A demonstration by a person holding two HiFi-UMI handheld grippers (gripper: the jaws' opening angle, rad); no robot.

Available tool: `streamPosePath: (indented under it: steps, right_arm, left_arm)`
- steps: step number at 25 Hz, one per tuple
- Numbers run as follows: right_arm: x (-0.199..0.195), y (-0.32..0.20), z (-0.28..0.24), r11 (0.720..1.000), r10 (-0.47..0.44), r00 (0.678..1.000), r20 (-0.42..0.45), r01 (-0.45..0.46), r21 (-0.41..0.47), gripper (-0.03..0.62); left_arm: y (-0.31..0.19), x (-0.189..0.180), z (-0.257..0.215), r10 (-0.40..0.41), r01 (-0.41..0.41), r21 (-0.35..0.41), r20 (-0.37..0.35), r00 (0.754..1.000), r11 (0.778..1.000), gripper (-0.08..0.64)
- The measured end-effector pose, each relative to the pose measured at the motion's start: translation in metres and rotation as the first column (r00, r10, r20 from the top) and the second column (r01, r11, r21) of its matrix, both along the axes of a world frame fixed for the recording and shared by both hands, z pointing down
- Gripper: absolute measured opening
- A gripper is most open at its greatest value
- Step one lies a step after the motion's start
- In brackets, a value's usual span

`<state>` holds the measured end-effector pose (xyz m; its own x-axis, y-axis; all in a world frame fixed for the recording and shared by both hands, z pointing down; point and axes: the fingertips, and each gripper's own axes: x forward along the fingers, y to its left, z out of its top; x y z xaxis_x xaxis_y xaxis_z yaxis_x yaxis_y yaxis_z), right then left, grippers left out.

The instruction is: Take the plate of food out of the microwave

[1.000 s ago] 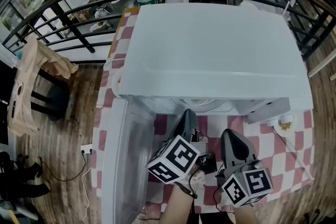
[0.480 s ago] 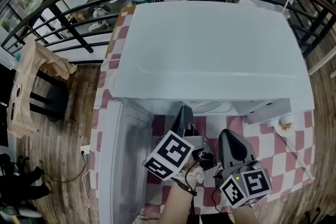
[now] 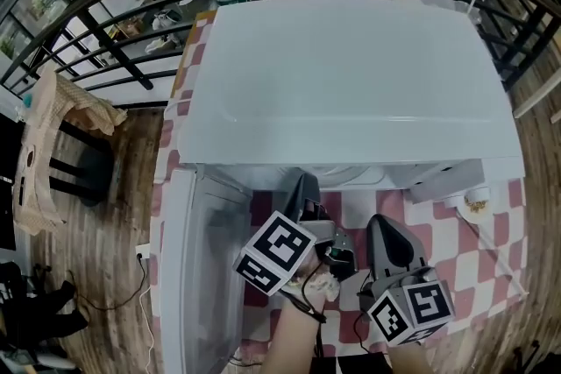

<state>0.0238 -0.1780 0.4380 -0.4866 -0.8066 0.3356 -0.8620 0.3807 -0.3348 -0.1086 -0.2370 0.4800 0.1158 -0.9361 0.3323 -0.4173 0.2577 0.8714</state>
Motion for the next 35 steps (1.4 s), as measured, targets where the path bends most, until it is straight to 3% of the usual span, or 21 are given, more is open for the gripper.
streamPosePath:
  steps: [35]
  right_arm:
    - [0.0055, 0.0002, 0.0000, 1.000, 0.016, 1.000, 0.008, -0.016, -0.005, 0.002]
  left_arm:
    - [-0.0057, -0.0004, 0.0009, -0.005, 0.003, -0.027, -0.079, 0.997, 1.000, 0.110]
